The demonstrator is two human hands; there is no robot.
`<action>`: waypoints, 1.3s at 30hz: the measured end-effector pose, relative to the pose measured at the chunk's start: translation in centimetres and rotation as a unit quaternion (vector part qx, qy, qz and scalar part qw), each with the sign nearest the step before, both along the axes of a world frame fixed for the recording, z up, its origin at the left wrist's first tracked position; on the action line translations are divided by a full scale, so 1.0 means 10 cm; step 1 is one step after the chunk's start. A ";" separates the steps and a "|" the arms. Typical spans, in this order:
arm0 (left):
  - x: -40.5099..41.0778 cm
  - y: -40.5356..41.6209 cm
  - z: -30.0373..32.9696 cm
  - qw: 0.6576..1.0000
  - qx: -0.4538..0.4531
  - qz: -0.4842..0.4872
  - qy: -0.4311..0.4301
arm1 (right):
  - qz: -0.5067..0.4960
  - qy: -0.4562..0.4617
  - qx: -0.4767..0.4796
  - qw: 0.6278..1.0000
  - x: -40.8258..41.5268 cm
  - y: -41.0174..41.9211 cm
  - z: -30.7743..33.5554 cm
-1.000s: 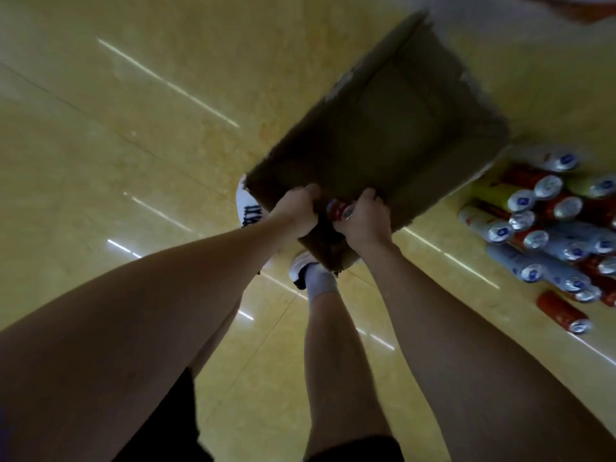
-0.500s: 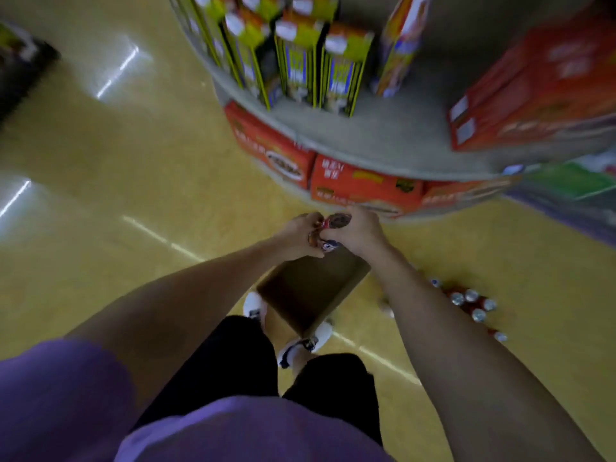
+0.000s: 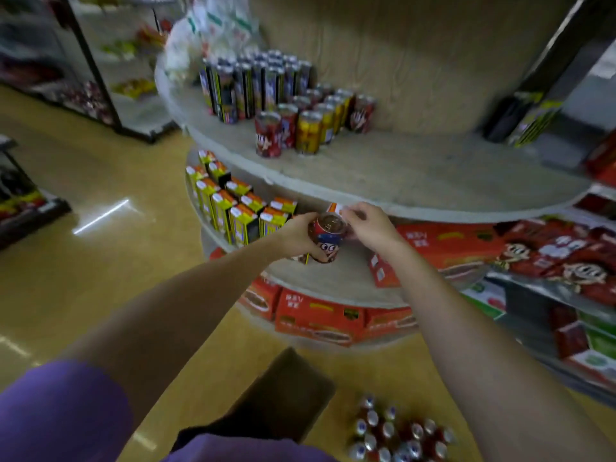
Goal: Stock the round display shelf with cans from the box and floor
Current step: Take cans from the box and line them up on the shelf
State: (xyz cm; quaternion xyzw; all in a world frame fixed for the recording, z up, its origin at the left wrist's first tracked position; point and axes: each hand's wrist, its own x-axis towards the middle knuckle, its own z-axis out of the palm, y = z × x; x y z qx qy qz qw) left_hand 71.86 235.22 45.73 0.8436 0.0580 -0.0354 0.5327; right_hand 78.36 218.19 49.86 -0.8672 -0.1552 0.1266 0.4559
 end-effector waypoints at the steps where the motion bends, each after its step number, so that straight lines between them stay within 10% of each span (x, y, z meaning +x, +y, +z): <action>1: 0.01 0.00 0.11 1.000 -0.007 0.010 0.006 | -0.015 -0.011 0.022 1.000 0.07 -0.05 0.04; 21: 1.38 0.41 1.28 0.994 -0.078 -0.075 -0.010 | -0.026 -0.075 0.077 0.994 0.80 0.31 0.41; 28: 2.41 0.73 1.39 0.963 0.172 -0.168 -0.122 | -0.092 -0.083 0.010 0.992 1.55 0.71 0.32; 34: 3.10 0.94 1.50 0.868 0.413 -0.252 -0.112 | -0.111 -0.079 -0.146 0.980 2.13 1.05 0.18; 39: 3.57 1.00 1.50 0.857 0.419 -0.266 -0.140 | -0.141 -0.115 -0.218 0.959 2.47 1.18 0.17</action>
